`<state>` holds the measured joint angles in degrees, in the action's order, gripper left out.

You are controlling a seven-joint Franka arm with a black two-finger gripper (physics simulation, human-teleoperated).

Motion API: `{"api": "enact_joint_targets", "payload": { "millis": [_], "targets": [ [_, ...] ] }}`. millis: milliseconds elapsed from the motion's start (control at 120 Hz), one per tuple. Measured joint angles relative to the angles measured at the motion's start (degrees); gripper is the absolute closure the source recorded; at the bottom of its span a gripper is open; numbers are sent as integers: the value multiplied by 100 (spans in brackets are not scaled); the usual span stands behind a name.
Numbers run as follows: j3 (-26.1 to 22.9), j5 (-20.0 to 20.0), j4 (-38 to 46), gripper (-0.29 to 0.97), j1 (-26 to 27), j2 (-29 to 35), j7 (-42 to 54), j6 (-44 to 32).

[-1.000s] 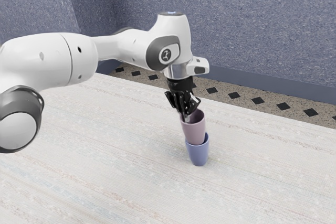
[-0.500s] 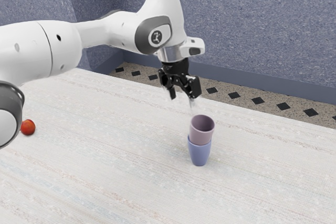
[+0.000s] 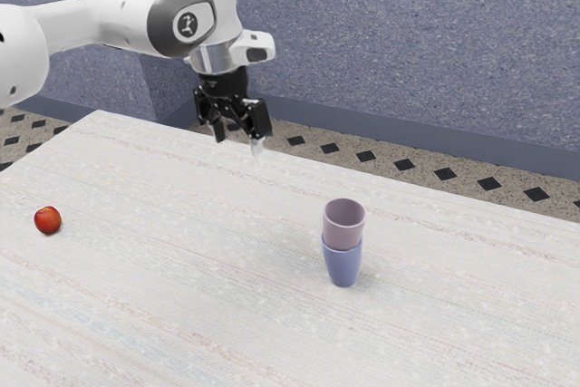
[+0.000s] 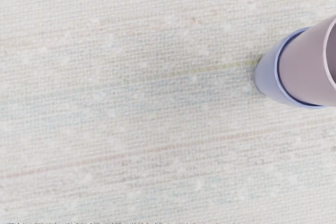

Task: Place the left cup onto the right cup

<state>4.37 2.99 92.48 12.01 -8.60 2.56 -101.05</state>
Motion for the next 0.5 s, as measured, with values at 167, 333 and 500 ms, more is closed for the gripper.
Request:
{"api": "enact_joint_targets", "payload": {
  "millis": [167,333,500],
  "targets": [
    [295,-60,8,0,-67,315,282,44],
    [377,-104,9,0,-57,483,497,182],
    [382,-117,9,0,-34,529,651,249]
  ]
}}
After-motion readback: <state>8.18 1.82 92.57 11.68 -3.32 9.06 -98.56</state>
